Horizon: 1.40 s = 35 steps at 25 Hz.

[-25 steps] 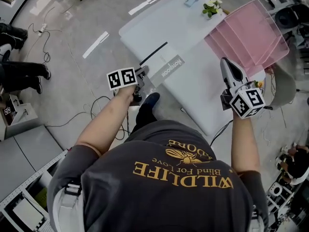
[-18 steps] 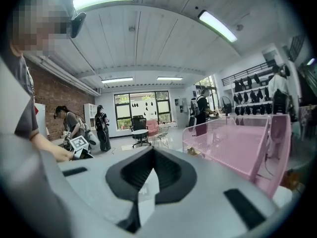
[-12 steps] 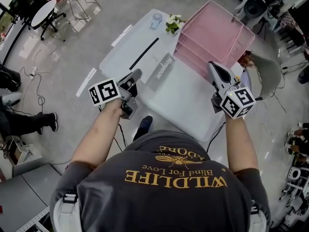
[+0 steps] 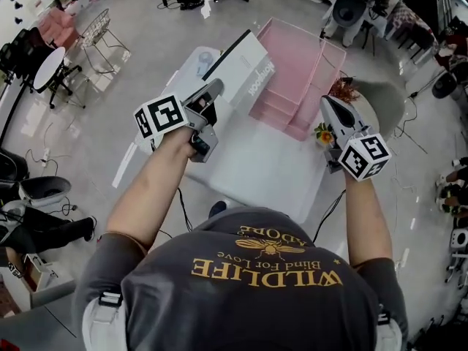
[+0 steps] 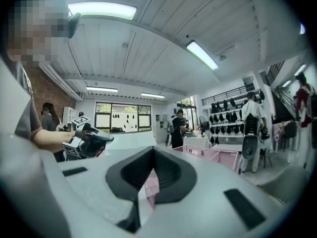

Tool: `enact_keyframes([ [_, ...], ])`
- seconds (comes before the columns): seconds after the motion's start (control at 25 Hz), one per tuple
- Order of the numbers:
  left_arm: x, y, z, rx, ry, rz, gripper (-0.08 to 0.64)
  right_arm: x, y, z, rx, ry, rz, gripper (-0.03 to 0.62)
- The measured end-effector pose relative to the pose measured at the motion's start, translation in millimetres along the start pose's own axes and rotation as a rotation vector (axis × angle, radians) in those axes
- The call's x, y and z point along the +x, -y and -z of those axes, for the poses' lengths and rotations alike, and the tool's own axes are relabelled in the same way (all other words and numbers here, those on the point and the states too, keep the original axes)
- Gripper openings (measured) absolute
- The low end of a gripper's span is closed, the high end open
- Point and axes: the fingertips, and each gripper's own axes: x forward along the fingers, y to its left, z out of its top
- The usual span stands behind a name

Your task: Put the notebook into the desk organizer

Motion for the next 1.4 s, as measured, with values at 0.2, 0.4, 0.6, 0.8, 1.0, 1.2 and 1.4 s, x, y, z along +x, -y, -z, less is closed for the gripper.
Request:
enact_keyframes([
  [0.2,71.7,6.1,-2.3,0.022,-0.029,-0.003,0.009,-22.8,33.1,-9.9,0.003,0.019,0.071,0.000],
  [0.4,141.5,3.8,0.3,0.015,-0.062,-0.010,0.009,-41.0,67.2,-11.7,0.009,0.023,0.135,0.000],
  [0.6,187.4,-9.5,5.9,-0.053,-0.083,-0.013,0.009,-54.6,87.0,-9.0,0.025,0.020,0.179,0.000],
  [0.8,213.8,-27.8,21.9,-0.053,-0.131,-0.068,0.009,-62.5,94.9,-8.4,0.036,0.022,0.205,0.000],
  [1.0,220.4,-42.3,33.0,0.065,-0.185,-0.176,0.011,-68.1,96.1,-4.5,0.045,0.014,0.223,0.001],
  [1.2,220.0,-60.2,38.9,0.357,-0.263,-0.338,0.012,-71.9,95.0,1.3,0.050,0.009,0.232,0.000],
  [1.4,221.5,-66.1,45.4,0.638,-0.332,-0.436,0.063,-75.7,94.8,0.6,0.047,0.010,0.232,0.000],
])
